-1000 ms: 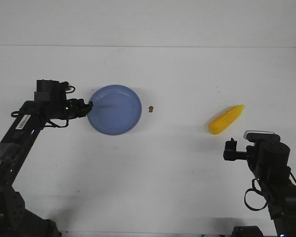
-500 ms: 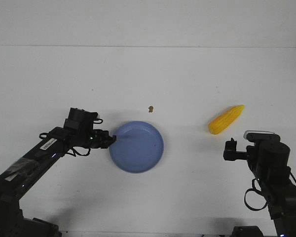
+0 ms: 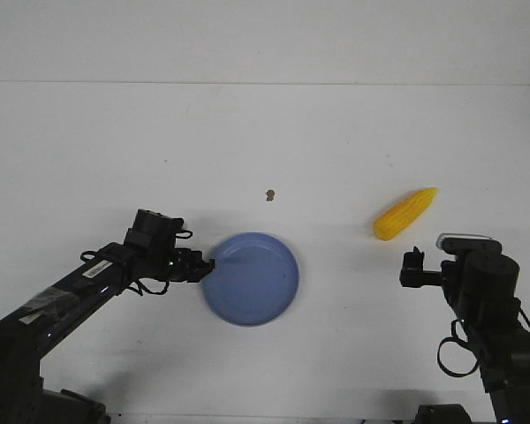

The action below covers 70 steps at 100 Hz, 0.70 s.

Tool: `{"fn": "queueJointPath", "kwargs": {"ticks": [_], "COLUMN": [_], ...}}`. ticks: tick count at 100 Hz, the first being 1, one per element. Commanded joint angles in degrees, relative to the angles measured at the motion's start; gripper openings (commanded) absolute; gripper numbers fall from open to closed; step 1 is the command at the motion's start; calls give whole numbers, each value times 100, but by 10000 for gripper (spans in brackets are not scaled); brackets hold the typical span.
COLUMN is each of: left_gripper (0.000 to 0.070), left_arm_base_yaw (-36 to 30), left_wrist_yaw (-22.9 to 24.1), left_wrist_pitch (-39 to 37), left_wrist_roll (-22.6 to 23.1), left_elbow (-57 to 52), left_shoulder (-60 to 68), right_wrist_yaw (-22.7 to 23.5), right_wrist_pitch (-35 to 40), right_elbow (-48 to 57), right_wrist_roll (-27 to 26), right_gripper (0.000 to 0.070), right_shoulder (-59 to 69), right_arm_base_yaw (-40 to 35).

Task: Place corn on plate with both arms
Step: 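Drag the blue plate with the left gripper toward the table center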

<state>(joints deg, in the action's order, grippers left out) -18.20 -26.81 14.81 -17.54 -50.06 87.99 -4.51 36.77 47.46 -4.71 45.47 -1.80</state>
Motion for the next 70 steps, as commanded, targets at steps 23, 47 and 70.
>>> {"fn": "queueJointPath", "kwargs": {"ticks": [23, 47, 70], "left_gripper": [284, 551, 550], "left_arm_base_yaw": [-24, 59, 614], "left_wrist_yaw": [-28, -28, -24], "left_wrist_pitch": [9, -166, -286], "left_wrist_roll": [-31, 42, 483], "left_elbow": [-28, -31, -35], "left_shoulder": [33, -201, -1150], "right_wrist_yaw": [0, 0, 2], "right_wrist_pitch": [-57, -55, -57], "right_elbow": [74, 74, 74], "right_wrist_roll": [0, 0, 0], "right_gripper": [662, 663, 663], "right_shoulder": [33, 33, 33], "right_arm_base_yaw": [0, 0, 0]}}
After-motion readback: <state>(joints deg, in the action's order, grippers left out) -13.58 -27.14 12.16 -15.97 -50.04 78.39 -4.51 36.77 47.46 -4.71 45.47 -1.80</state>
